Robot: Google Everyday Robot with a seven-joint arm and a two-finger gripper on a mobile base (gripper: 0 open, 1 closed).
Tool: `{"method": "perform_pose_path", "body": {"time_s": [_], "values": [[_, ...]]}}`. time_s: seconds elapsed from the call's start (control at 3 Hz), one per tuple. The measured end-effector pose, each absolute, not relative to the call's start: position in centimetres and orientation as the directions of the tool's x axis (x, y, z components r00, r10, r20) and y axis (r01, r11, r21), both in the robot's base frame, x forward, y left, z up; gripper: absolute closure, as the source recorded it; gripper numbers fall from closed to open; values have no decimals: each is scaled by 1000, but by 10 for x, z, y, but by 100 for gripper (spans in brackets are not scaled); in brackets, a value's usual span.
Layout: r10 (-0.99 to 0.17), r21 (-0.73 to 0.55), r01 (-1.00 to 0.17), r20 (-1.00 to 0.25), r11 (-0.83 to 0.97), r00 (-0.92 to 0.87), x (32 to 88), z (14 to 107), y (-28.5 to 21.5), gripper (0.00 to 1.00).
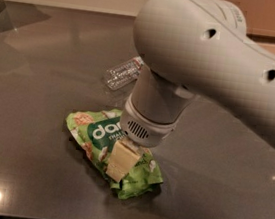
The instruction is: Move green rice chip bag near water bottle
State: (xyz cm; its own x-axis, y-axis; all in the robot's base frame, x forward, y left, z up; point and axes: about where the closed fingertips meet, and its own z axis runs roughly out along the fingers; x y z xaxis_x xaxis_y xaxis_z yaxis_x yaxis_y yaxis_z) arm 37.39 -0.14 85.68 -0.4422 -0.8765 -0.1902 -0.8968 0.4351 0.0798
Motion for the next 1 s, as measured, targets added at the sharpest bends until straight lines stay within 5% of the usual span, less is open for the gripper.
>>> {"method": "perform_pose_path", "body": {"time_s": [0.33, 0.67, 1.0], "values": [[-871, 73, -892, -195, 445, -451, 397, 868, -7, 87], [-871, 50, -897, -222, 440, -439, 433, 887, -10, 100], [-878, 32, -907, -239, 421, -415, 467, 897, -8, 100]]}}
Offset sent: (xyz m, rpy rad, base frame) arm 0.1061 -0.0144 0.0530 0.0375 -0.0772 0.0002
